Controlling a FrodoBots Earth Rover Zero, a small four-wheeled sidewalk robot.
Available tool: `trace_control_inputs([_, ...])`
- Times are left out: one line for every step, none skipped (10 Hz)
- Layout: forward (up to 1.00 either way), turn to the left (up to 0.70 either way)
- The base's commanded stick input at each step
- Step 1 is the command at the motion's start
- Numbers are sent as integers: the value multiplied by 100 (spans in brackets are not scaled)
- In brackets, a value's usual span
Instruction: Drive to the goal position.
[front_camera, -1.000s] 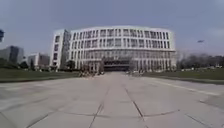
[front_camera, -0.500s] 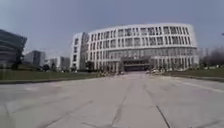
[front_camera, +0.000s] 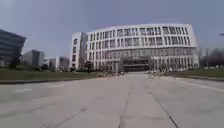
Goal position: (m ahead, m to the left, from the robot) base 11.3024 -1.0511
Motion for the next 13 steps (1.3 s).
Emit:
trace_control_inputs([70, 0])
trace_control_inputs([70, 0])
trace_control_inputs([70, 0])
trace_control_inputs([70, 0])
trace_control_inputs([70, 0])
trace_control_inputs([70, 0])
trace_control_inputs([70, 0])
trace_control_inputs([70, 0])
trace_control_inputs([70, 0])
trace_control_inputs([70, 0])
trace_control_inputs([70, 0])
trace_control_inputs([70, 0])
trace_control_inputs([70, 0])
